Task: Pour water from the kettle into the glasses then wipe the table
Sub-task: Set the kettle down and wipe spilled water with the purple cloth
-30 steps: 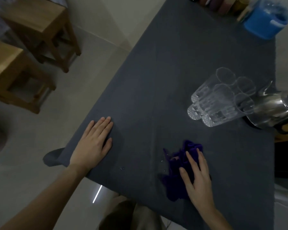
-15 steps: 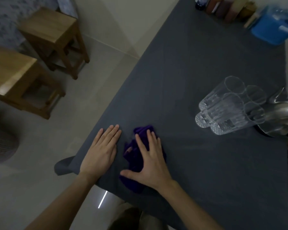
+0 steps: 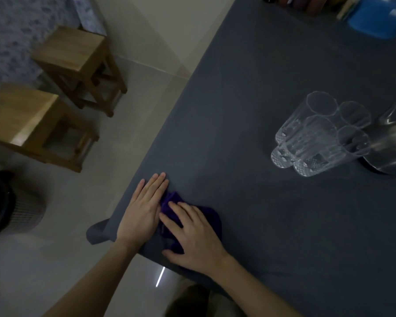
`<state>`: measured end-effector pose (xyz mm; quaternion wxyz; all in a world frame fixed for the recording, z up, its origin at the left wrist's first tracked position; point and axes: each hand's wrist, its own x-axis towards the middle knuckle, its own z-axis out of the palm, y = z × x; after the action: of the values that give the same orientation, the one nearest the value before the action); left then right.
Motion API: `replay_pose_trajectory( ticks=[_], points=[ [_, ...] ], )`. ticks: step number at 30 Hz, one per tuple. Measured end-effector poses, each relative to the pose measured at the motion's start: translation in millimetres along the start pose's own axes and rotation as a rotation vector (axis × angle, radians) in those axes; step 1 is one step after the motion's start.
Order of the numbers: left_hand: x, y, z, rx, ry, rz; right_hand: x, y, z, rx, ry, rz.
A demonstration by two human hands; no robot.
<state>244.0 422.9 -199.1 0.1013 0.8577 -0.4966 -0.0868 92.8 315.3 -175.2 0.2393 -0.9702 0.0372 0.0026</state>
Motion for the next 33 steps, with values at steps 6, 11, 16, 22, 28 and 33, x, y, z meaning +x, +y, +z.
replay_pose_trajectory(
  ticks=[6, 11, 16, 22, 28, 33],
  points=[
    [1, 0, 3, -0.05, 0.031, -0.013, -17, 4, 8, -0.032, 0.143, -0.292],
    [2, -1, 2, -0.05, 0.036, -0.006, -62, 31, -8, -0.131, 0.086, -0.316],
    [2, 2, 1, -0.051, 0.042, -0.013, -138, 95, -44, -0.233, 0.15, -0.043],
    [2, 3, 0, -0.043, 0.05, -0.009, -227, 149, -83, -0.161, 0.238, 0.497],
    [2, 2, 2, -0.04, 0.06, -0.006, -262, 162, -104, -0.053, -0.11, 0.582],
    [3, 3, 3, -0.045, 0.077, -0.009, -258, 172, -105, -0.171, -0.206, 0.472]
  ],
)
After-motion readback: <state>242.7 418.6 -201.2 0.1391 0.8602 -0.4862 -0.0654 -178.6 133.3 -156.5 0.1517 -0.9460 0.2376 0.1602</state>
